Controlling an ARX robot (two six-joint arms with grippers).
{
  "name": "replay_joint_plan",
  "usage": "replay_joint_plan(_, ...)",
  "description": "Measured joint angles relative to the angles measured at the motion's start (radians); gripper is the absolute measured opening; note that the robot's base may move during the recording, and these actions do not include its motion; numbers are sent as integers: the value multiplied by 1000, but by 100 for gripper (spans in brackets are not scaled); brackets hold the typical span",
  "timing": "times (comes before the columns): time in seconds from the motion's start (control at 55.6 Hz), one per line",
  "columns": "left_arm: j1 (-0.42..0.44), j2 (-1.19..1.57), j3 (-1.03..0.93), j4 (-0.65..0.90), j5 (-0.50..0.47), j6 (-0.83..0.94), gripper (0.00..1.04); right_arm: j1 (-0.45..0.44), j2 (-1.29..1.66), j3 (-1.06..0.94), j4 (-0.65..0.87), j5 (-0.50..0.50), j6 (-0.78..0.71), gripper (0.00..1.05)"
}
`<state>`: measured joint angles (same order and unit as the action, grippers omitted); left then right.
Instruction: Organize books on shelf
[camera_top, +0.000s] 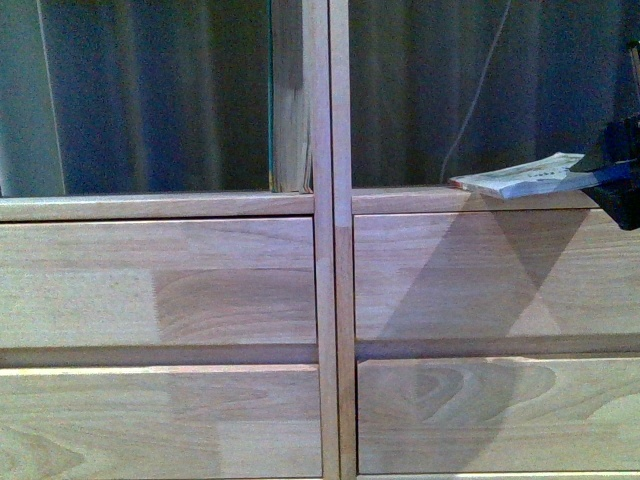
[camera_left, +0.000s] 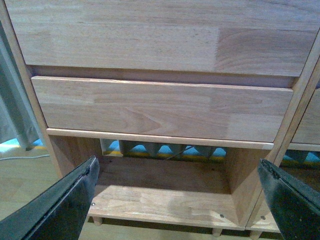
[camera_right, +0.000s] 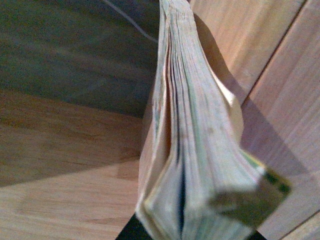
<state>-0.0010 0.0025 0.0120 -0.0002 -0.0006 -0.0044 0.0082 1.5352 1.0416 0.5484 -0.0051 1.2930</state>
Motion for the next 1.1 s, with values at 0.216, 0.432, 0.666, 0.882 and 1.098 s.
replay_joint_plan(0.216, 328, 357, 42, 464, 693, -118, 97, -16, -83, -66, 68, -90, 19, 7)
replay_joint_plan(0.432, 447, 841, 283, 757, 777, -256, 97, -27, -220, -74, 140, -206, 20, 7)
replay_joint_plan(0.666, 350, 1189, 602, 640, 686, -357, 97, 2, -313, -74, 199, -304, -29, 7)
replay_joint_plan(0.882, 185, 1338, 901, 558, 727, -565, 97, 67, -317, -74, 284, -375, -119, 7)
replay_joint_plan(1.098, -21, 1340, 995, 618, 812, -791, 97, 113, -317, -74, 359, -411, -156, 7)
